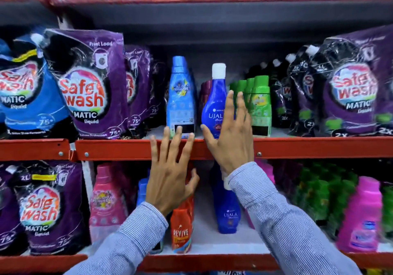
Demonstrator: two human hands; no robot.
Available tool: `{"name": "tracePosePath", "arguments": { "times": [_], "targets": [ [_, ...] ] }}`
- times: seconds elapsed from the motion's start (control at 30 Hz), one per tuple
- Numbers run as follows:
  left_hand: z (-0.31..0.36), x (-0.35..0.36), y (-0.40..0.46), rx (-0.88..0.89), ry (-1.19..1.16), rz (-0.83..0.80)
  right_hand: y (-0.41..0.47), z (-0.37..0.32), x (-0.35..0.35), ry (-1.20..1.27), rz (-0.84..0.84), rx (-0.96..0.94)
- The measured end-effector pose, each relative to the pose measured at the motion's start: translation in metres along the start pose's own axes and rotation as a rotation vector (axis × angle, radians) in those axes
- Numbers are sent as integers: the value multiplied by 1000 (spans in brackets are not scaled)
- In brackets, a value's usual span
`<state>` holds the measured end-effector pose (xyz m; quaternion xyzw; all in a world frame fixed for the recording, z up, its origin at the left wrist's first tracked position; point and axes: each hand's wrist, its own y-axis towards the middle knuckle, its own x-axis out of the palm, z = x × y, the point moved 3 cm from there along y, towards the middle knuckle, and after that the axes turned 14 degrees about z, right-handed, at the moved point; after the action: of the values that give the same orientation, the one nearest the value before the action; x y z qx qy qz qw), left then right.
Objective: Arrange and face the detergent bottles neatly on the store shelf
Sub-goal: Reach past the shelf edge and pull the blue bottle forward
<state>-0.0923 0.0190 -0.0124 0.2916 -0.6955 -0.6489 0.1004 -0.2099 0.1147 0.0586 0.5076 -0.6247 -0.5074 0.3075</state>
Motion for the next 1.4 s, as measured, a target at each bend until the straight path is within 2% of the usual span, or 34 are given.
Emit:
{"name": "tracePosePath", "arguments": {
  "times": [0.23, 0.33, 0.5, 0.6, 0.73, 0.87, 1.2, 1.4],
  "targets": [
    [-2, 2, -1, 4, 0, 32, 12, -1, 5, 125, -5, 123],
    [-2, 2, -1, 2, -6, 48, 14, -3, 1, 205, 69, 131],
    [-1, 1, -1, -11, -14, 83, 23, -7, -36, 356, 287, 107],
    [0, 0, 0, -20, -13, 114, 16, -6, -63, 381, 320, 70],
    [1, 1, 1, -47, -17, 139, -21, 4, -86, 391, 244, 43],
    [4, 1, 1, -66, -21, 140, -80, 29, -86, 373, 195, 116],
    [7, 8, 4, -65, 45, 100, -204, 97, -13, 279, -158, 358],
    [7, 10, 3, -56, 59, 84, -226, 110, 21, 229, -251, 397]
  ]
}}
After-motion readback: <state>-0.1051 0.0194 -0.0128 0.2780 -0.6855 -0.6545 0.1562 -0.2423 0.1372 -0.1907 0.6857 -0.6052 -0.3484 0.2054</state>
